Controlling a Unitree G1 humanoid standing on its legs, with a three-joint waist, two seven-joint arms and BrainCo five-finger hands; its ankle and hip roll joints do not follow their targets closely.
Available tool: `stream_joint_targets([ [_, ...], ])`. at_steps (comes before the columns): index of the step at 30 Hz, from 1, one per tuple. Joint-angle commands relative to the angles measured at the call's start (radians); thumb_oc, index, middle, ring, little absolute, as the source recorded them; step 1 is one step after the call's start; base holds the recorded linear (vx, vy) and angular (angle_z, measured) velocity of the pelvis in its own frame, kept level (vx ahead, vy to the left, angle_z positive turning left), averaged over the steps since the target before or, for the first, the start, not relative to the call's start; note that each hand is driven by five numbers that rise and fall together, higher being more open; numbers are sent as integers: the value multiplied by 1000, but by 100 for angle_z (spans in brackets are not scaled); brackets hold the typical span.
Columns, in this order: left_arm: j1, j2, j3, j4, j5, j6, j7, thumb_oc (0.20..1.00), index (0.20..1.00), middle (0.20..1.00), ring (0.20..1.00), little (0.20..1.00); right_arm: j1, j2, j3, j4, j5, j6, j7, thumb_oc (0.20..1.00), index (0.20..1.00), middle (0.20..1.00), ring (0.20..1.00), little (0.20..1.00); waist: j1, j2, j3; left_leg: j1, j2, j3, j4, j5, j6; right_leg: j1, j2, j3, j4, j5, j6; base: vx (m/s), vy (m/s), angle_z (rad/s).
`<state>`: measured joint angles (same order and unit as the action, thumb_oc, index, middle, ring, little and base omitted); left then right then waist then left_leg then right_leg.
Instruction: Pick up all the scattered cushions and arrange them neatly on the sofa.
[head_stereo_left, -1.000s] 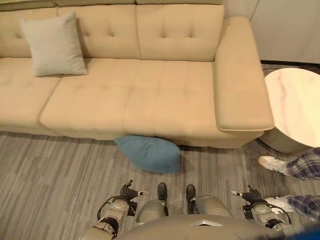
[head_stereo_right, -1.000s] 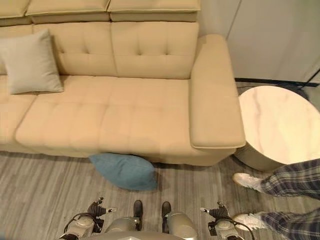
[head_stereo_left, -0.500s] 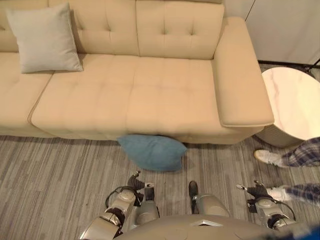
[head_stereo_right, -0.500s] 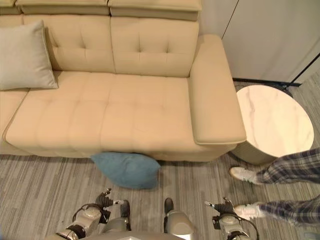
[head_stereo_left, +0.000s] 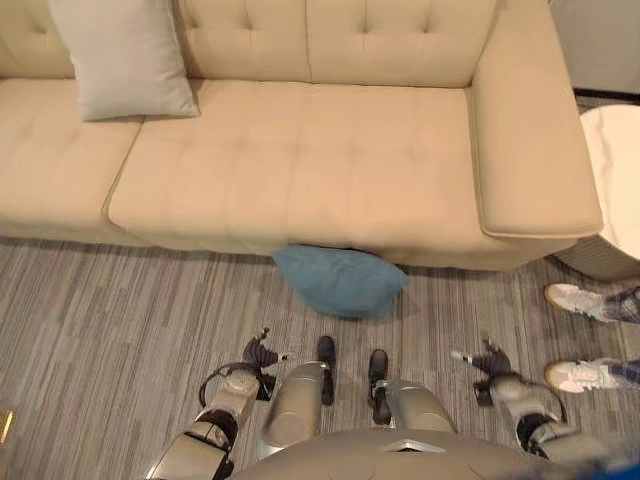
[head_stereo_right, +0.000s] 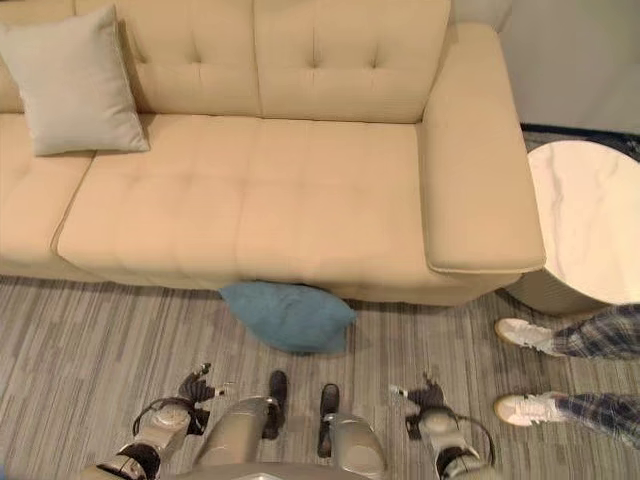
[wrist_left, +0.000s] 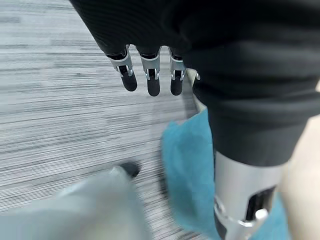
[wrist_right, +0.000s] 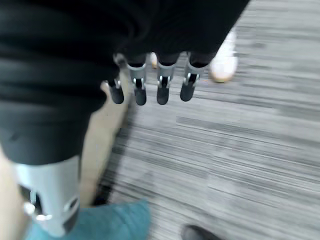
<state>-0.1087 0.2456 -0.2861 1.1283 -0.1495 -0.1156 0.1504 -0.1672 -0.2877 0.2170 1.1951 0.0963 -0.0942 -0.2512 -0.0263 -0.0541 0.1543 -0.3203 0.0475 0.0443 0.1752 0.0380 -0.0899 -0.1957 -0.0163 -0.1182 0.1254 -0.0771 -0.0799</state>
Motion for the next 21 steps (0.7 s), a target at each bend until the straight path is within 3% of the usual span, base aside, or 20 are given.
stream_joint_targets([
  [1, -63, -1, -11, -27, -40, -24, 11, 1000, 1000, 1000, 1000, 1000, 12, -46, 12, -24, 15, -8, -28, 1000, 1000, 1000, 1000, 1000, -8, 1, 10, -13, 51, 7, -6, -72, 1, -10, -74, -46, -67, 24, 175, 75, 184, -22],
  [3, -73, 1, -13, -42, -44, -27, 20, 1000, 1000, 1000, 1000, 1000, 5, -45, 10, -38, 13, -10, -32, 1000, 1000, 1000, 1000, 1000, -11, 13, 23, -9, 54, 12, -33, -59, -7, -25, -78, -43, -57, 24, 179, 25, 204, -52],
  [9, -173, 63, 2, -160, -129, -78, 97, 1000, 1000, 1000, 1000, 1000, -93, -39, 5, -144, 75, -35, -86, 1000, 1000, 1000, 1000, 1000, 1, 4, 98, -168, 1, 44, 61, -87, 29, -261, -146, 4, 88, 67, 193, -89, 222, -46],
  [17, -270, 71, 21, -191, -183, -113, 198, 1000, 1000, 1000, 1000, 1000, -199, -20, -2, -198, 146, -72, -172, 1000, 1000, 1000, 1000, 1000, 5, 10, 139, -316, -15, 55, 67, -66, 27, -417, -178, 7, 86, 121, 207, -57, 55, 2],
  [18, -277, 70, 22, -198, -191, -118, 205, 1000, 1000, 1000, 1000, 1000, -208, -17, -5, -208, 154, -80, -181, 1000, 1000, 1000, 1000, 1000, 7, 14, 138, -317, -12, 48, 68, -94, 18, -423, -174, 11, 91, 97, 214, -16, 21, 4],
  [21, -321, 69, 17, -198, -215, -128, 218, 1000, 1000, 1000, 1000, 1000, -259, -16, -12, -233, 182, -101, -212, 1000, 1000, 1000, 1000, 1000, 4, 20, 145, -391, -10, 46, 74, -80, 11, -488, -180, 13, 88, 108, 217, -39, 16, 1],
])
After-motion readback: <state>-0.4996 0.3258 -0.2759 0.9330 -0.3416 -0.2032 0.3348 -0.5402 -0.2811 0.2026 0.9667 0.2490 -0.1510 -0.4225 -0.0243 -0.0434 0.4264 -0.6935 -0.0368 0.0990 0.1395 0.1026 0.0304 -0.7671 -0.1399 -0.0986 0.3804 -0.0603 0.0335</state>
